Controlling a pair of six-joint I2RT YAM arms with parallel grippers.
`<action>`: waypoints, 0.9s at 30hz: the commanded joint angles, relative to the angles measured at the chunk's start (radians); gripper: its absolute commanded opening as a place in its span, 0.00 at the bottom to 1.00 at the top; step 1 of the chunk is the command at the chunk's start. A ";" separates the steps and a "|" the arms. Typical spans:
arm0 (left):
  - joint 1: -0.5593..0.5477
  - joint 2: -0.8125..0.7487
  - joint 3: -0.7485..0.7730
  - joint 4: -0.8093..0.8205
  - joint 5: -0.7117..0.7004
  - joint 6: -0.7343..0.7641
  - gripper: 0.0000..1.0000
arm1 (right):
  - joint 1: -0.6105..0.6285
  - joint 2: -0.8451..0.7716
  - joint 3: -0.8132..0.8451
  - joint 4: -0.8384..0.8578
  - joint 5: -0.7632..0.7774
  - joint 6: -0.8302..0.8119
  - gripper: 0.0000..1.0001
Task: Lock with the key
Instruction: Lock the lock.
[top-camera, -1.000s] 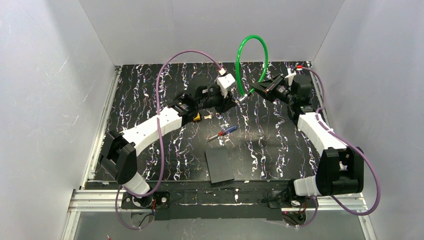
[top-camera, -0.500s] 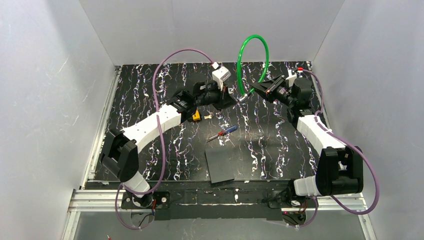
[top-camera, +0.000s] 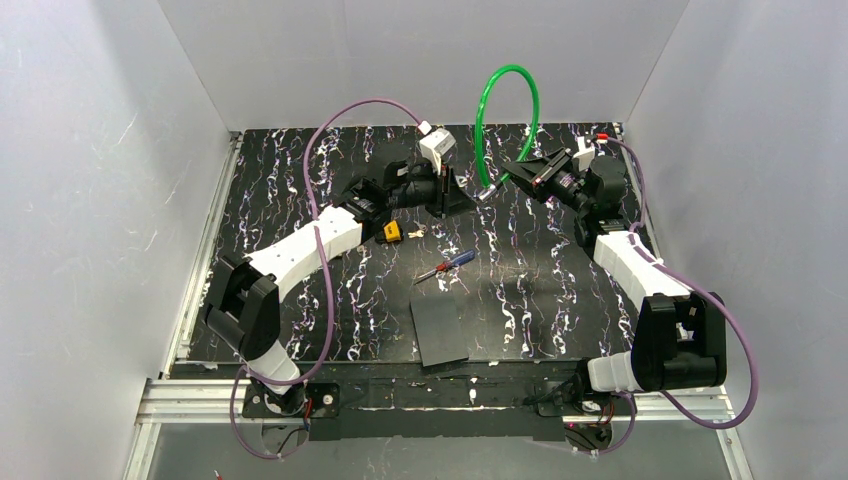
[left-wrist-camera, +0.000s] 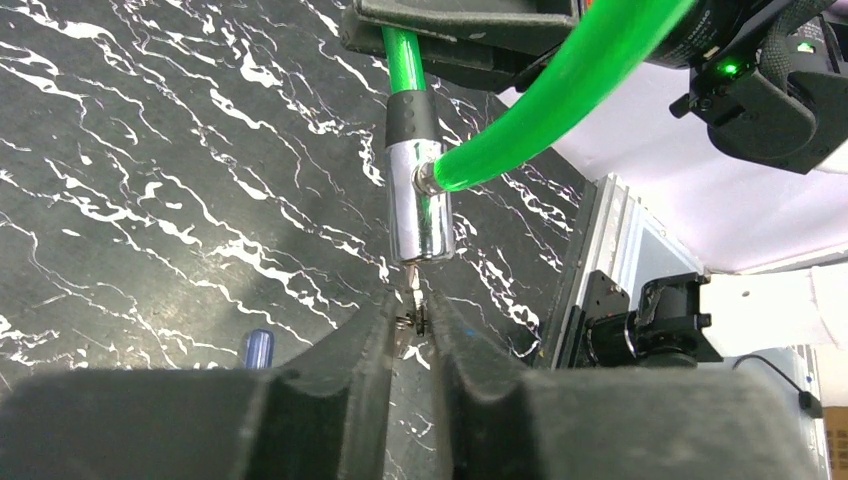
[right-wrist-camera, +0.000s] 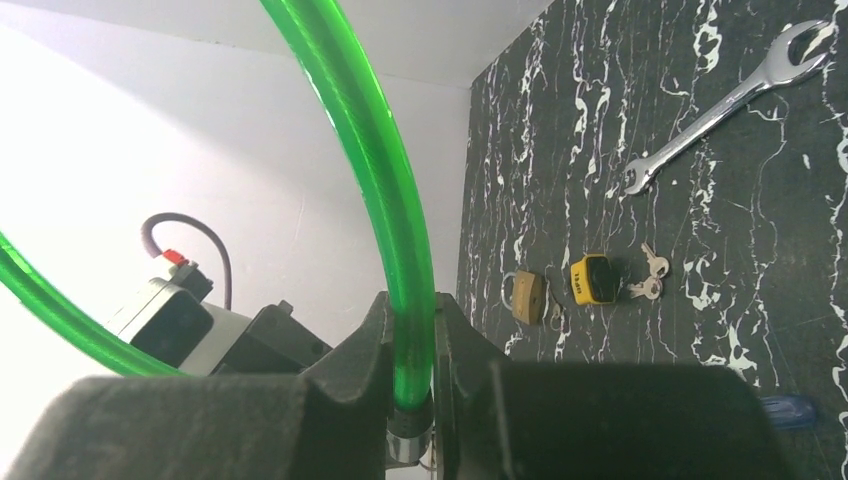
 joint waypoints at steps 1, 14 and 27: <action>-0.003 -0.002 0.027 0.011 0.019 -0.006 0.20 | 0.002 -0.017 0.004 0.128 -0.026 0.029 0.01; -0.004 -0.015 0.001 0.025 0.053 -0.015 0.00 | -0.001 -0.019 0.010 0.133 -0.023 0.028 0.01; -0.002 -0.095 -0.032 0.034 0.065 0.030 0.30 | -0.018 -0.011 0.019 0.111 -0.021 -0.001 0.01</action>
